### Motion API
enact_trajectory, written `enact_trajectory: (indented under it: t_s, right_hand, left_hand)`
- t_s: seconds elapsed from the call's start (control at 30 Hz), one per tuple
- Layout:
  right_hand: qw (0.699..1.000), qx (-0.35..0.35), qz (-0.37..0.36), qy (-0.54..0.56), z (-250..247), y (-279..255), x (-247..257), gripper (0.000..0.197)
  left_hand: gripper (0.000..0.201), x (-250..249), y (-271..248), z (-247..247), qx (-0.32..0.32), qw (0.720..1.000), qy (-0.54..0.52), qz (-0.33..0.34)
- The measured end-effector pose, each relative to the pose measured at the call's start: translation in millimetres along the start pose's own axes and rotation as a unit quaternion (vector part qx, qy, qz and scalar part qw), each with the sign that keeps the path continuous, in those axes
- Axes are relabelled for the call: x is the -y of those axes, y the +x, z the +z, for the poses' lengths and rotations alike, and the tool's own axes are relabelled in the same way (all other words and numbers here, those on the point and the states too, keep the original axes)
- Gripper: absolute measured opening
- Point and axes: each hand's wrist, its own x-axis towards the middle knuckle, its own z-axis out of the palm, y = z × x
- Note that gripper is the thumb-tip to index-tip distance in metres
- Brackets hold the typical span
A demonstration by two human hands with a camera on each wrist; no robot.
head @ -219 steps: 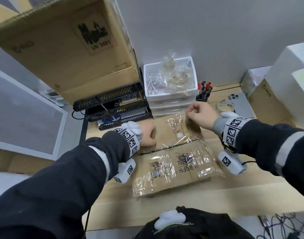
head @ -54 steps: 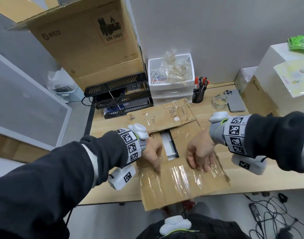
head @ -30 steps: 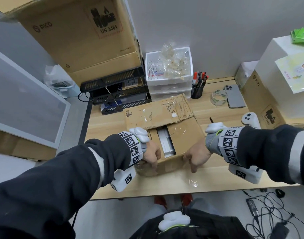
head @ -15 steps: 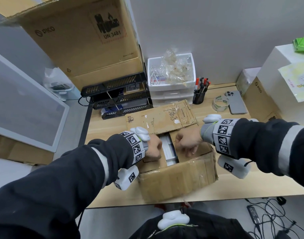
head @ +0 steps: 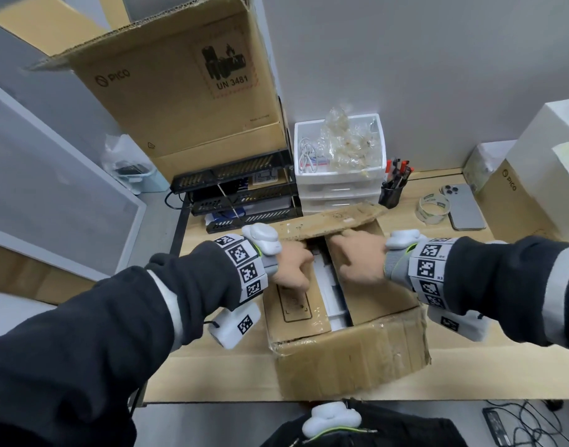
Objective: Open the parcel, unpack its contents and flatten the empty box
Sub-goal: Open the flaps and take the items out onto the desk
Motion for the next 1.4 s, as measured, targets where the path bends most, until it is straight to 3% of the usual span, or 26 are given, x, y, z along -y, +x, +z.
enact_trajectory:
  t_s: [0.13, 0.27, 0.43, 0.57, 0.8, 0.97, 1.4]
  right_hand:
    - [0.999, -0.052, 0.003, -0.002, -23, 18, -14, 0.069]
    - [0.996, -0.078, 0.032, -0.007, -37, 31, -26, 0.063]
    - [0.993, -0.063, 0.095, 0.023, -37, 47, -50, 0.065]
    - [0.989, -0.056, 0.118, 0.069, -33, 61, -67, 0.068]
    - [0.986, -0.032, 0.098, 0.135, -16, 73, -79, 0.093]
    - [0.98, -0.05, 0.081, 0.175, -12, 73, -91, 0.097]
    - [0.987, -0.082, 0.068, 0.118, 9, 48, -108, 0.093]
  left_hand:
    - [0.054, 16, 5, -24, -0.073, 0.996, 0.013, -0.053]
    - [0.057, 38, 13, -30, -0.101, 0.987, -0.001, -0.127]
    - [0.044, 60, 17, -17, -0.132, 0.975, -0.016, -0.179]
    - [0.052, 75, 26, -9, -0.152, 0.961, -0.085, -0.214]
    - [0.058, 74, 46, 1, -0.187, 0.933, -0.158, -0.262]
    - [0.056, 69, 48, 3, -0.214, 0.914, -0.165, -0.304]
    - [0.072, 71, 48, 14, -0.178, 0.927, -0.195, -0.266]
